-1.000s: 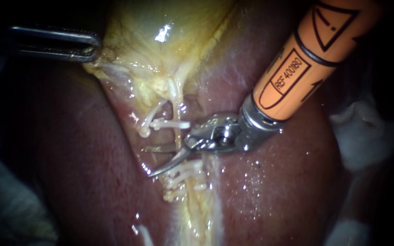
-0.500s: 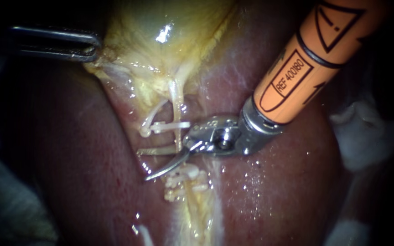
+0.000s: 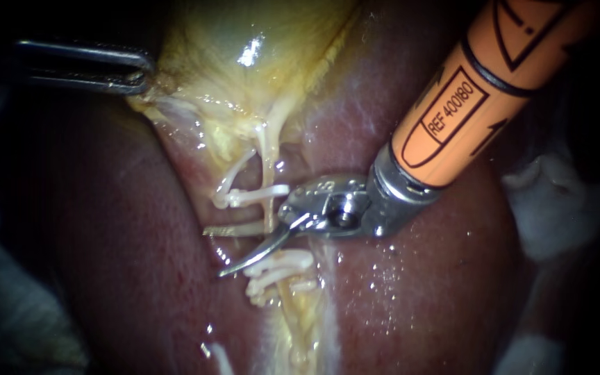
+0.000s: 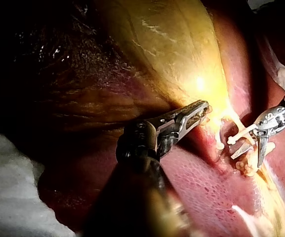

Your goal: Go to the cutting position right tube

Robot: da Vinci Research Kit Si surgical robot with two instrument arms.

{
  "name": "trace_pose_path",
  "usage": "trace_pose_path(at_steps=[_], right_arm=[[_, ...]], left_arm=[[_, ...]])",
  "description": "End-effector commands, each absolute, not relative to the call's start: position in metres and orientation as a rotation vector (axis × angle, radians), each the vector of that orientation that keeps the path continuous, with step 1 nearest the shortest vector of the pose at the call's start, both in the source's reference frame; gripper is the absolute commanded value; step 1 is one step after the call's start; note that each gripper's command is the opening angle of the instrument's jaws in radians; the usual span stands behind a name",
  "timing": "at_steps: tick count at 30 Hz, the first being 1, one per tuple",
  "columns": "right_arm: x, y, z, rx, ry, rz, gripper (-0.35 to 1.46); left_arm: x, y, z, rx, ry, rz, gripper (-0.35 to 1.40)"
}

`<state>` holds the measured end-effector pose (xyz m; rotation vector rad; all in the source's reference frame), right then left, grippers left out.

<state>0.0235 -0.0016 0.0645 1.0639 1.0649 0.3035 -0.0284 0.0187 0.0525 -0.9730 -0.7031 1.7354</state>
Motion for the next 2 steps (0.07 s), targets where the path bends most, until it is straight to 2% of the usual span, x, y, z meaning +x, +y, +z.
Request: trace_pose_path(at_steps=[1, 2], right_arm=[[0.0235, -0.0016, 0.0645, 1.065, 1.064, 0.302, 1.25], [0.0234, -0.0016, 0.0645, 1.064, 1.064, 0.302, 1.25]], left_arm=[[-0.0284, 0.0187, 0.0524, -0.973, -0.703, 1.735, -0.35], [-0.0284, 0.0187, 0.0524, -0.973, -0.703, 1.735, -0.35]])
